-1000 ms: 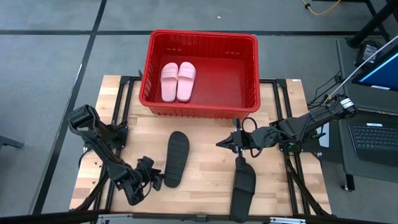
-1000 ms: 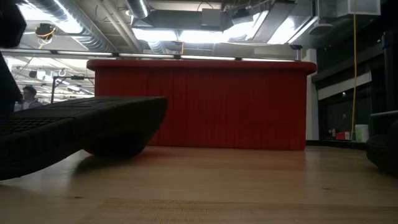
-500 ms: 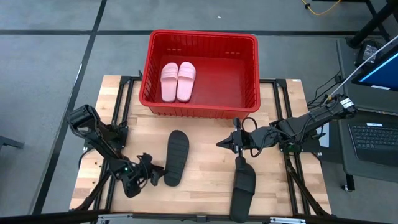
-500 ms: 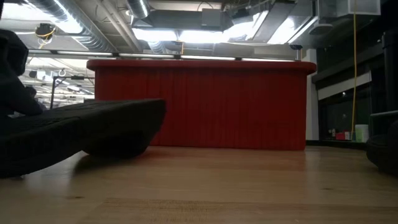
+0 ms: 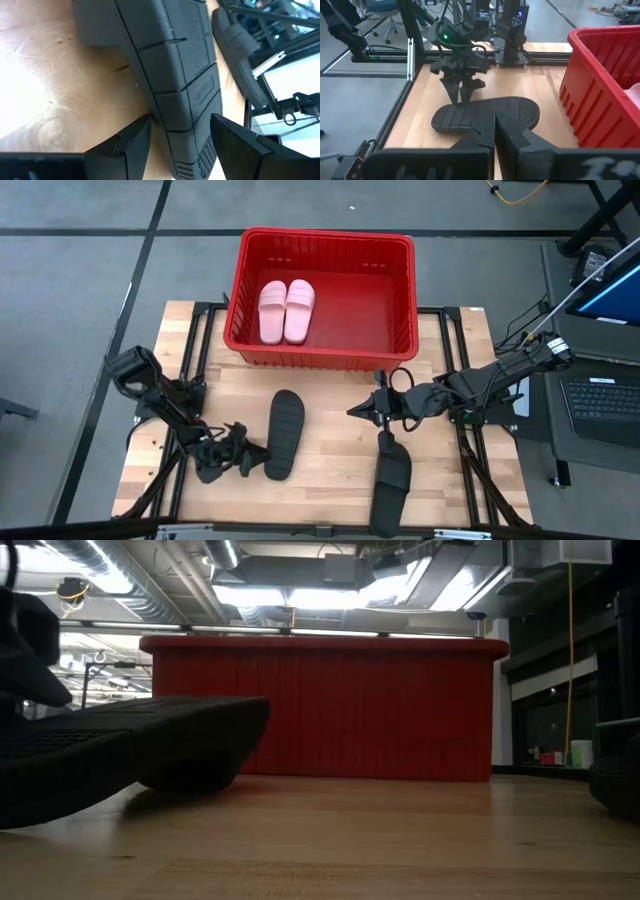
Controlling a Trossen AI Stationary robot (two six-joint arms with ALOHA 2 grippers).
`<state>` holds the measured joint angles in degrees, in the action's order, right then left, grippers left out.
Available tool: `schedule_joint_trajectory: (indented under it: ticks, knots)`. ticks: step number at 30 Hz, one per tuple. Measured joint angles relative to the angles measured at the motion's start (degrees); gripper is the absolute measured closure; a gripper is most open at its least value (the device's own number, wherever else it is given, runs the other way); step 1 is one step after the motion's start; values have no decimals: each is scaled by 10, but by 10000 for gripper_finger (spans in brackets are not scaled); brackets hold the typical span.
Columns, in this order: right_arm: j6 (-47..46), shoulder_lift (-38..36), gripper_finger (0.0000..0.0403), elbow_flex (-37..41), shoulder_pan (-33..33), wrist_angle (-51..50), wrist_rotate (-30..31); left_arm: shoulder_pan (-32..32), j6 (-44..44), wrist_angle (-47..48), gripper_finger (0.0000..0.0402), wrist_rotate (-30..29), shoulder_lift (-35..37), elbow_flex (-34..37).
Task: Pick and place slides into bin
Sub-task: Put the left black slipper into the red bin
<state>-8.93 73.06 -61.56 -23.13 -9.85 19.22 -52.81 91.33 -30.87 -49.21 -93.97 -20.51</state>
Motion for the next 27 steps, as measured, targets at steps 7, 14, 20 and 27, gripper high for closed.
schedule_joint_trajectory:
  ticks: [7, 14, 20, 27]
  knots:
    - [2, 0, 395, 0, 0, 28, 0, 32, -65, -23, 206, 39, -2, 2]
    - [0, 0, 395, 0, 0, 33, 0, 62, -114, -49, 210, 95, -2, 3]
    - [1, 0, 395, 0, 0, 41, 0, 78, -200, -116, 285, 94, -4, 3]
    - [1, 0, 395, 0, 0, 41, 0, 80, -186, -117, 318, 90, -3, 2]
